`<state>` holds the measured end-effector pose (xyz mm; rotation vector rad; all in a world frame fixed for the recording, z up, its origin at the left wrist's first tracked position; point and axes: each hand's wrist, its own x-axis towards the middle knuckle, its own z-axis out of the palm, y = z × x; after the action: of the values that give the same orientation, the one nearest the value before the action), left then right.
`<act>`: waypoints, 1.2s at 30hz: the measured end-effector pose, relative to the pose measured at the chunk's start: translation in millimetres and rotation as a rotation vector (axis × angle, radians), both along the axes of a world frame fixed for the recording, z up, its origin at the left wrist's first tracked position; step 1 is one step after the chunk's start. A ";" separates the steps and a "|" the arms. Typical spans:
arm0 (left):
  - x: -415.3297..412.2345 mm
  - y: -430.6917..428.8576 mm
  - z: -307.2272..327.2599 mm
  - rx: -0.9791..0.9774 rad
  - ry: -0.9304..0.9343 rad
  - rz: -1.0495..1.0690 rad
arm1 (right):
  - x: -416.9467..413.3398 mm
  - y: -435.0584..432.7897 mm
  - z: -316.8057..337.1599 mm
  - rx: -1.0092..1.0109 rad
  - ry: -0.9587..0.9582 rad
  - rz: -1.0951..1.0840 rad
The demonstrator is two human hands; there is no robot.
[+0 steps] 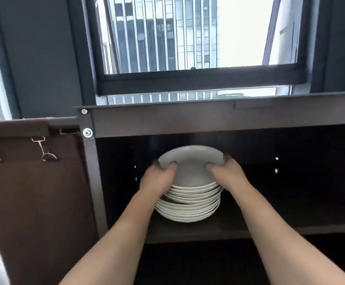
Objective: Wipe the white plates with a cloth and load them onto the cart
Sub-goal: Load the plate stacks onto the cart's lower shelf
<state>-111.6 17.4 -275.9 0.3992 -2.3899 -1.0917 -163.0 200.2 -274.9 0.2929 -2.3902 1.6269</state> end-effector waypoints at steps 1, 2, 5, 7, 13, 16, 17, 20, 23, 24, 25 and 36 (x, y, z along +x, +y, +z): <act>-1.4 -2.5 -3.0 0.004 -0.003 0.004 | -2.5 -2.8 -3.7 0.006 0.002 -0.009; -2.7 -4.9 -5.8 0.011 -0.008 0.006 | -4.7 -6.0 -6.4 0.008 0.007 -0.012; -7.8 -9.7 -11.4 0.029 -0.009 -0.002 | -9.8 -13.1 -11.4 -0.024 0.003 -0.015; -12.3 -11.2 -14.8 0.047 0.026 -0.002 | -13.0 -16.8 -16.5 -0.073 -0.003 -0.017; -21.3 -9.6 -37.2 0.205 0.198 0.021 | -12.5 -27.5 -32.5 -0.115 0.059 -0.048; -18.0 -4.8 -47.5 0.272 0.300 0.035 | -3.2 -30.8 -42.7 -0.126 0.175 -0.085; -16.3 -3.0 -51.2 0.263 0.324 0.033 | 0.6 -32.1 -47.2 -0.122 0.227 -0.094; -6.3 3.3 -64.0 0.144 0.399 0.022 | 15.3 -35.5 -61.0 -0.021 0.384 -0.077; 7.2 10.6 -74.8 0.077 0.432 -0.037 | 29.6 -33.7 -75.4 0.211 0.480 -0.003; 11.9 11.7 -79.2 0.044 0.422 -0.056 | 33.4 -32.3 -80.2 0.301 0.493 0.012; 15.6 12.0 -83.4 -0.006 0.404 -0.072 | 36.0 -30.5 -85.0 0.398 0.492 0.019; 17.9 -6.9 -86.8 -0.231 0.116 -0.194 | 39.4 -32.9 -80.0 0.697 0.322 0.140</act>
<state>-93.7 10.5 -362.6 0.0246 -2.4521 -0.8767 -123.6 167.3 -354.9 0.7844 -2.6189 0.6522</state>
